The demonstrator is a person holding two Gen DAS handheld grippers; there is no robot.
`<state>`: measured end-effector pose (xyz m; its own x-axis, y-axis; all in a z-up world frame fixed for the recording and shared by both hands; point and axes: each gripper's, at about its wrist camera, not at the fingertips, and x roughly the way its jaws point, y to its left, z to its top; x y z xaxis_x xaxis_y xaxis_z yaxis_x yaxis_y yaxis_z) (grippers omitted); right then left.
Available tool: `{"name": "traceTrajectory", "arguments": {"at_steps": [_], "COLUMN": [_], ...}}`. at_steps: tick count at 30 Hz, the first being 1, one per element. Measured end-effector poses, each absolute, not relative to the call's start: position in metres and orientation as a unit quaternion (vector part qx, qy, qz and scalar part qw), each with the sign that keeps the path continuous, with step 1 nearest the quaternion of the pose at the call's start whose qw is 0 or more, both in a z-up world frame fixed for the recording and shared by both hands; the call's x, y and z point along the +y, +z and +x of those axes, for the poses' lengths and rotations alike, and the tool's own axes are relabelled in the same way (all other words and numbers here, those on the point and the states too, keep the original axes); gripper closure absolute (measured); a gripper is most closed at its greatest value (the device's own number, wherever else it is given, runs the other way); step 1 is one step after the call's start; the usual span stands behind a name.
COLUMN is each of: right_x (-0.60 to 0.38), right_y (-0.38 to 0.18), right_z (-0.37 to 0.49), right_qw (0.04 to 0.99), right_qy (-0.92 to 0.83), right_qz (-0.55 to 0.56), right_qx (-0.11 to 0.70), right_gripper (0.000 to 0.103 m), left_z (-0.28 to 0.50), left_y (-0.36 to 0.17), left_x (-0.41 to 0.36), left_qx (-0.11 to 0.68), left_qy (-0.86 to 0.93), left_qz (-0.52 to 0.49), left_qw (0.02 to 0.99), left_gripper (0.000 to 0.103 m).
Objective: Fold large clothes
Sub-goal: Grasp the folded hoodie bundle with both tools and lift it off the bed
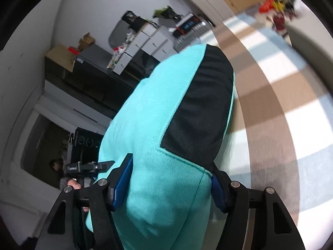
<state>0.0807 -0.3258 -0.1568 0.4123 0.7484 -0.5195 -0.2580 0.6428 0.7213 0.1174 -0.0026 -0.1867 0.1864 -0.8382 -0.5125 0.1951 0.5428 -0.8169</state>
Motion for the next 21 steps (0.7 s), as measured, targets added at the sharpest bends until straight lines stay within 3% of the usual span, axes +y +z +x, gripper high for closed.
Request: {"name": "traceTrajectory", "arguments": {"at_steps": [9,16,21], "right_x": [-0.326,-0.342,-0.338], "right_y": [-0.125,-0.16,-0.13], "right_z": [0.072,0.085,0.078], "right_qw": [0.827,0.794,0.816], "right_qy": [0.315,0.309,0.312], "right_qz": [0.253,0.287,0.276], "right_qx": [0.391,0.437,0.401], "right_gripper": [0.041,0.04,0.042], "left_z": [0.121,0.123,0.117], "left_y": [-0.182,-0.186,-0.17], "left_x": [-0.014,-0.015,-0.012], "left_qx": [0.519,0.523,0.497], "left_qy": [-0.377,-0.369,-0.384], "left_qz": [-0.296,-0.284,-0.284], "left_qw": [0.707,0.714,0.725], "left_gripper": [0.053,0.053,0.052]}}
